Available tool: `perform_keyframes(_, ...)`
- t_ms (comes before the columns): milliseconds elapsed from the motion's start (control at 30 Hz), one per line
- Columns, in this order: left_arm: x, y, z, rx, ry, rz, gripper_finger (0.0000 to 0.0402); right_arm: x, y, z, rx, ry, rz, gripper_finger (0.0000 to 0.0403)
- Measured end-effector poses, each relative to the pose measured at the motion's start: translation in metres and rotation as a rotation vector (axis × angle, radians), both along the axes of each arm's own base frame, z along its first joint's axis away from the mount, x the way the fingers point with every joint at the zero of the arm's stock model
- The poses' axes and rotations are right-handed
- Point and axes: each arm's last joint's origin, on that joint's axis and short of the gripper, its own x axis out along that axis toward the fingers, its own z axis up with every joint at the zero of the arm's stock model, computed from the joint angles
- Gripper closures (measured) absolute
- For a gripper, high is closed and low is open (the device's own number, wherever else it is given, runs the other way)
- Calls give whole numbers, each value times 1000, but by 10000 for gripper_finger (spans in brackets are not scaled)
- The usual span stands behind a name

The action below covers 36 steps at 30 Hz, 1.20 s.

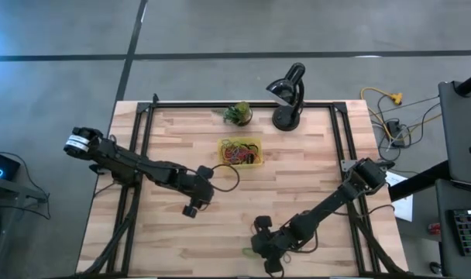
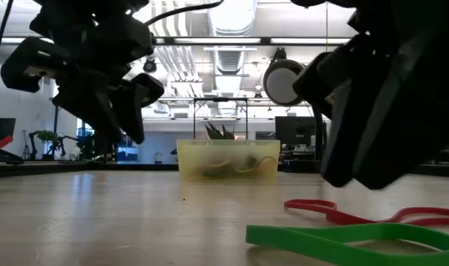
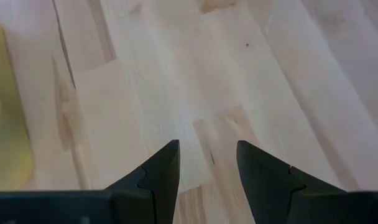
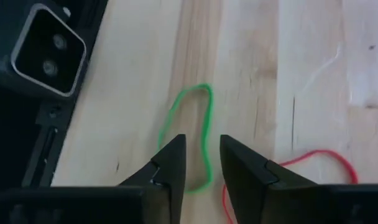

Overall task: Pick and place rubber bands into bin
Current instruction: Put the green rubber band in the yellow bin

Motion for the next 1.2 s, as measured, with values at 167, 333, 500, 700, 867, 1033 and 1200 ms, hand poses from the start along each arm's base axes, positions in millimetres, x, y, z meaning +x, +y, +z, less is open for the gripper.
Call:
perform_keyframes(167, -4, 1, -7, 4, 13, 1, 258, 2, 0, -1, -10, -17, -11, 298)
perform_keyframes(333, -5, 1, -10, 1, 4, 2, 258, 7, 1, -18, -21, -22, 0, 296)
perform_keyframes(500, -4, 1, -9, 0, 0, 2, 258, 9, 2, -23, -27, -9, 5, 301)
perform_keyframes(700, -4, 1, -9, 0, -1, 2, 258, 9, 2, -22, -25, -2, 11, 317)
perform_keyframes(867, -3, 1, -8, -3, -16, 2, 258, 7, 1, -23, -29, 20, 21, 375)
perform_keyframes(1033, -3, 1, -8, -3, -17, 2, 258, 7, 1, -22, -58, 11, 53, 393)
perform_keyframes(1200, -3, 1, -8, -3, -18, 2, 258, 10, 3, -15, -147, -8, 110, 394)
